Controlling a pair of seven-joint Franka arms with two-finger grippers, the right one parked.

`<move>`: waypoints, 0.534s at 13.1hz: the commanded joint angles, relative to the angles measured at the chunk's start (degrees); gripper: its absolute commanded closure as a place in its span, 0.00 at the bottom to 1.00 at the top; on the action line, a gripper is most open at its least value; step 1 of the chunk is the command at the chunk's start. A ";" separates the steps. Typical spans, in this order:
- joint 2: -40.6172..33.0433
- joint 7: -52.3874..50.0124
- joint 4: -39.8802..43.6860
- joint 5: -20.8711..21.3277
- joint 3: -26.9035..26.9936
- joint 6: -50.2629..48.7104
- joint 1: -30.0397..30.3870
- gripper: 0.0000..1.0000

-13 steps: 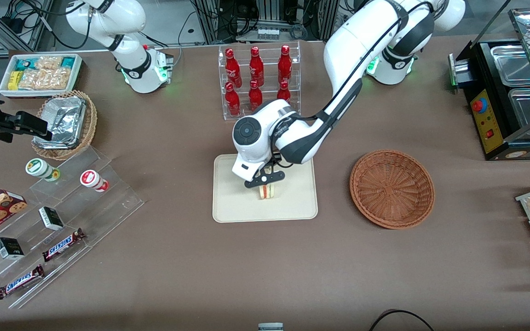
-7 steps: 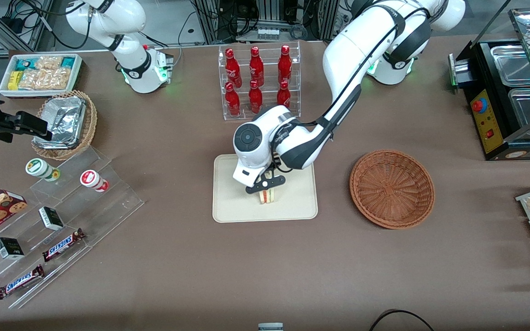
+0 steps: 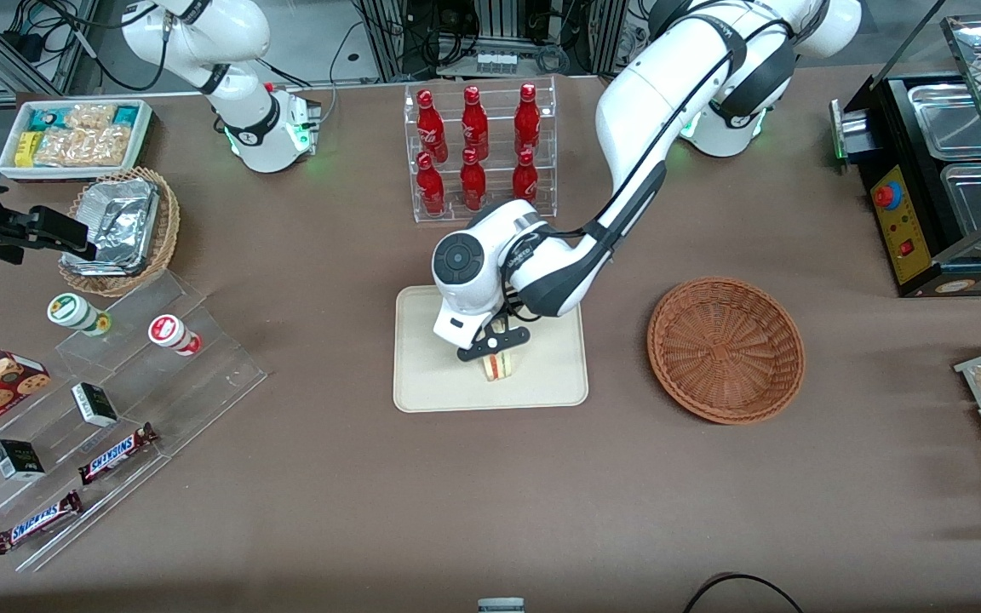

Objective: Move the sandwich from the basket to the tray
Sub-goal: 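Lift the sandwich and carry it with the left gripper over the cream tray, then lower the sandwich onto the tray and open the left gripper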

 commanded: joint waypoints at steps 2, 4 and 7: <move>-2.27 -1.14 1.92 0.74 -0.10 -0.81 0.97 0.00; -5.78 -1.14 1.84 1.26 0.07 -1.87 0.97 0.00; -8.52 3.04 1.75 0.82 -0.01 -4.86 4.21 0.00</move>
